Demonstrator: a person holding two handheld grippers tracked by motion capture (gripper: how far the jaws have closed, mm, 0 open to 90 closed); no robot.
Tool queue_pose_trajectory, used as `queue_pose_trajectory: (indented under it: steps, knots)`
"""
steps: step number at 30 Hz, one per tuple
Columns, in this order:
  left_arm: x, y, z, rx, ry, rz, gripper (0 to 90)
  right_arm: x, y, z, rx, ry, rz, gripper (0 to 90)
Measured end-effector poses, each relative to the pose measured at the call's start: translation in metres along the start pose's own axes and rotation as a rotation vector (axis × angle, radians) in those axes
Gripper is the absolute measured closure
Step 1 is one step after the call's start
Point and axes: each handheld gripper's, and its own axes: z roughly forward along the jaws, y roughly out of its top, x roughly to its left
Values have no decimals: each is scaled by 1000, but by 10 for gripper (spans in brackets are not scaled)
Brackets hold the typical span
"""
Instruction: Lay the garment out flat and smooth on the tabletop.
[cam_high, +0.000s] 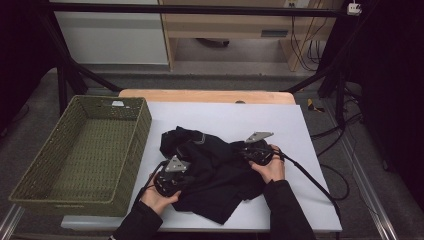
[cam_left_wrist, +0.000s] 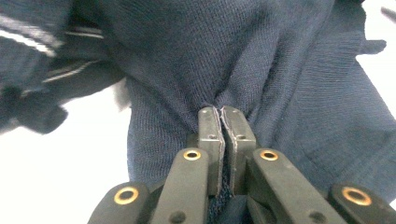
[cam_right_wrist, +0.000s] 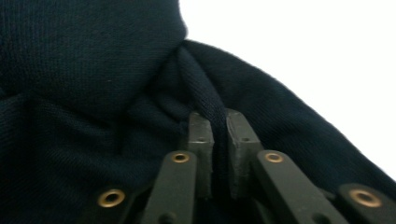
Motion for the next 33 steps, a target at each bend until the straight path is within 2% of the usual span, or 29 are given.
queue_pose_trajectory:
  steps: [4, 7, 8, 11, 14, 18, 21, 24, 27, 29, 31, 33]
  knots:
    - [2, -7, -16, -20, 0, -12, 869, -9, 0, -27, -61, -35, 79, 846]
    - [3, -12, -29, -34, 1, -15, 869, -18, -3, -55, -81, -121, 85, 848]
    - [4, -13, -32, -38, -1, -19, 869, -22, -6, -65, -93, -126, 104, 847]
    - [3, -16, -39, -45, -4, -23, 869, -32, -19, -94, -136, -105, 149, 847]
    - [-2, -19, -41, -22, 2, -17, 869, -35, -36, -110, -142, -58, 174, 846]
    - [-2, -25, -39, 4, -4, -26, 866, -24, -59, -107, -52, -8, 158, 838]
    - [0, -27, -38, -6, -5, -32, 849, -15, -72, -100, 5, 39, 147, 814]
    - [-1, -23, -39, -41, 14, -38, 741, -13, -72, -103, -21, 41, 144, 730]
    - [1, -18, -40, -96, 52, -45, 556, -14, -63, -110, -108, 32, 132, 601]
    - [4, -15, -39, -122, 61, -51, 469, -14, -55, -112, -161, 19, 130, 514]
    - [8, -11, -35, -140, 55, -59, 407, -13, -47, -111, -191, 15, 121, 474]
    - [10, -7, -29, -146, 18, -82, 391, -13, -39, -106, -197, 9, 120, 435]
